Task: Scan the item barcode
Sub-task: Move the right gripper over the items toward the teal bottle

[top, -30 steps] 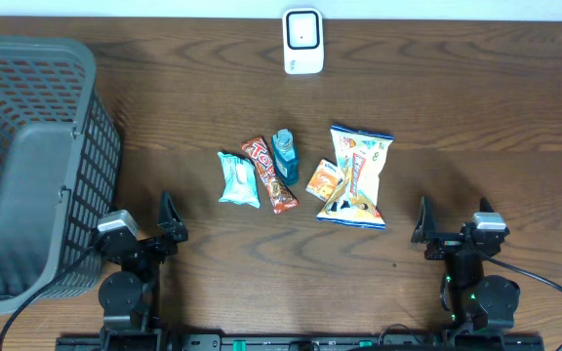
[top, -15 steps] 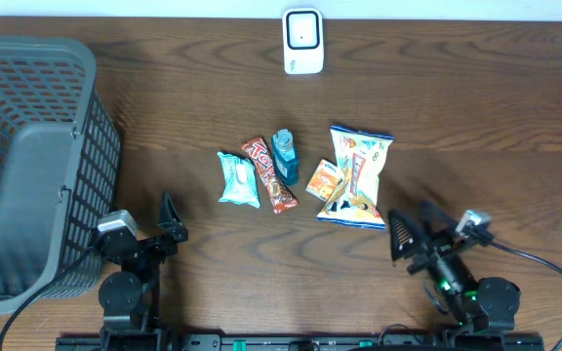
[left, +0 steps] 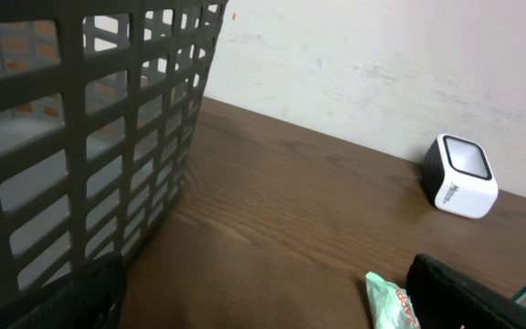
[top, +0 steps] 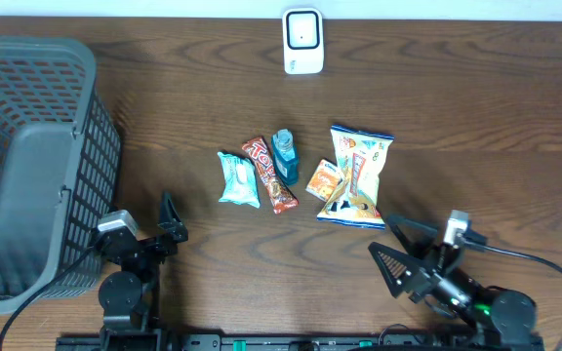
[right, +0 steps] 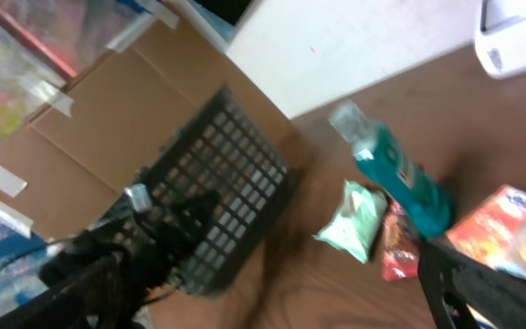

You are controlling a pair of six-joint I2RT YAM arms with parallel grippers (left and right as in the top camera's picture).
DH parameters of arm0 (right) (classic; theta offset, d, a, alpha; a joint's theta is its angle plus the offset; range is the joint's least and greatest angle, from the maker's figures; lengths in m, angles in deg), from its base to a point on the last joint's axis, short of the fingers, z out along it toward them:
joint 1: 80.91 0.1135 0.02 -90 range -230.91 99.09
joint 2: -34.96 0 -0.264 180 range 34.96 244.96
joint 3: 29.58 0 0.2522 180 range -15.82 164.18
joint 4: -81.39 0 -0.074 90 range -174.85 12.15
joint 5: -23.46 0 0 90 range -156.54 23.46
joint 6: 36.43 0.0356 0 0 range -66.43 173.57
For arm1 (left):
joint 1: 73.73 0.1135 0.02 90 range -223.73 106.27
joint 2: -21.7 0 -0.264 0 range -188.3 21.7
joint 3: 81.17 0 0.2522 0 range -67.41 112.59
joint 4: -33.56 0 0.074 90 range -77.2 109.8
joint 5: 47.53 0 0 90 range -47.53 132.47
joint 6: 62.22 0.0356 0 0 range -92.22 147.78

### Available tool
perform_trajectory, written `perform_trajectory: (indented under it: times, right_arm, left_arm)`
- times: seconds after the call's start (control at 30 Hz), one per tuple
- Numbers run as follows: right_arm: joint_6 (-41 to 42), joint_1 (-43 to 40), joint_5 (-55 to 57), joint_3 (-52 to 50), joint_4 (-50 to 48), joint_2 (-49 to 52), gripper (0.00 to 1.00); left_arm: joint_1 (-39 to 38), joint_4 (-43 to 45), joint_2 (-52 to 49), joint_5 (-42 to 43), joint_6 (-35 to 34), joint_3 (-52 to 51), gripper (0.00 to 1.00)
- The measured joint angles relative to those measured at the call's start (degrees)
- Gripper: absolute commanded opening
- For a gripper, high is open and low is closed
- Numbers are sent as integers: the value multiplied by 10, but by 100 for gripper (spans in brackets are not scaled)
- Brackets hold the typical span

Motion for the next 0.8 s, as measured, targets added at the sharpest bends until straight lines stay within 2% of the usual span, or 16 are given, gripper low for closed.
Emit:
perform_trajectory:
  times: [0.17, 0.33, 0.47, 0.63, 0.8]
  right_arm:
    - [-45, 0, 19, 133, 114, 68, 99]
    - [-128, 2, 56, 240, 234, 224, 99]
    - [-178, 37, 101, 332, 296, 358, 99]
    - [-216, 150, 233, 473, 388, 509, 99]
    - [-216, 292, 400, 606, 450, 649, 99]
  left_arm:
    - [0, 0, -1, 0, 0, 0, 98]
    - [0, 0, -2, 0, 0, 0, 98]
    - [0, 0, -3, 0, 0, 0, 98]
    - [0, -1, -3, 0, 0, 0, 98]
    - [0, -2, -3, 0, 0, 1, 98]
